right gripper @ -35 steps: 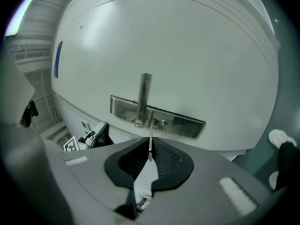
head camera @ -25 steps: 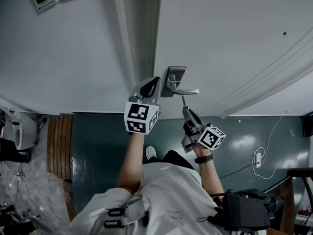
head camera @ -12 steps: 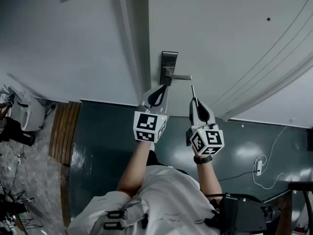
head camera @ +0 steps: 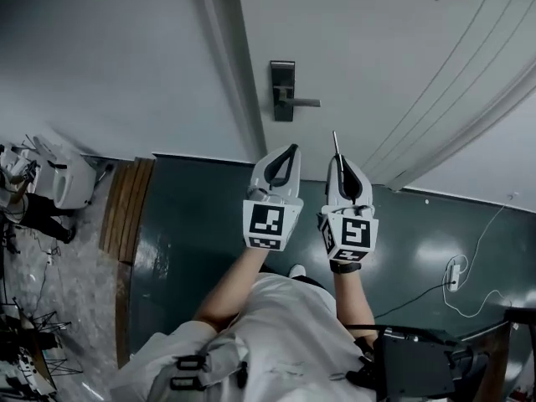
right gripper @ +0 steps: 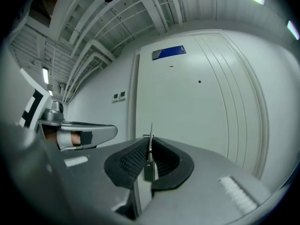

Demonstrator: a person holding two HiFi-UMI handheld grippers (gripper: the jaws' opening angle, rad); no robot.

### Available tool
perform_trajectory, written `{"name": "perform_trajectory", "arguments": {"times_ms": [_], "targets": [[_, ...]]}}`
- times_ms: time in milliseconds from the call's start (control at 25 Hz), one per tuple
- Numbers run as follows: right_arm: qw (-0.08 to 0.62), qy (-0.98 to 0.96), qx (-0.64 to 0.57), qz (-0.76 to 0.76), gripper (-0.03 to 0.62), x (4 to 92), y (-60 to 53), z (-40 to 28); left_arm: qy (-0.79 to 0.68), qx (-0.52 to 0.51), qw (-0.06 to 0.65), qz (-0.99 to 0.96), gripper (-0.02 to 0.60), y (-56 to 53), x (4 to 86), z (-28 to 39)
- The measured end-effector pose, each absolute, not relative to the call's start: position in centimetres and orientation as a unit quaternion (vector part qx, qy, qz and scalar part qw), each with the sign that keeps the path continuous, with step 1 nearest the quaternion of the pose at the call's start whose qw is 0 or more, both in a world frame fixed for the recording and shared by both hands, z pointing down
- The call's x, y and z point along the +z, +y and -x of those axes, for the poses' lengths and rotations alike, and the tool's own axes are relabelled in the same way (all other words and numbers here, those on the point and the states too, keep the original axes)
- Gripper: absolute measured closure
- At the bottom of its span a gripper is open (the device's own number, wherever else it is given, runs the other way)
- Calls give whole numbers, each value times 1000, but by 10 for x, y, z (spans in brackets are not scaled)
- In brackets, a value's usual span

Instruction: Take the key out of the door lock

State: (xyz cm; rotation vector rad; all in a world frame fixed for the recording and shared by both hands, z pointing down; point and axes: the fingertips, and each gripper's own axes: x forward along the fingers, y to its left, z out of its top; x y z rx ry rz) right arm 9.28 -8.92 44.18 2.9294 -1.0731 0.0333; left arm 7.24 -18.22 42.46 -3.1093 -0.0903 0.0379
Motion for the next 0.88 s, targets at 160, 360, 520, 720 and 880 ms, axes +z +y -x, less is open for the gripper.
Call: {"name": "perform_trajectory", "arguments": {"times_ms": [160, 360, 520, 720, 880], "targets": [[2, -319, -17, -948, 566, 419, -78, -109, -38, 30, 16, 999, 580, -182, 411, -78], [3, -323, -34, -946, 566, 400, -98, -104, -27, 41, 6, 999, 580, -214, 400, -66], [-13, -337, -5, -941, 566, 412, -128, -97, -24, 31, -2, 999, 580, -240, 404, -60], [-7, -343, 7, -939, 566, 423, -160, -88, -24, 22, -8, 999, 580, -268, 417, -51], [-4, -337, 7, -941, 566, 426, -178, -88, -28, 24, -17, 999, 580, -290, 420, -49]]}}
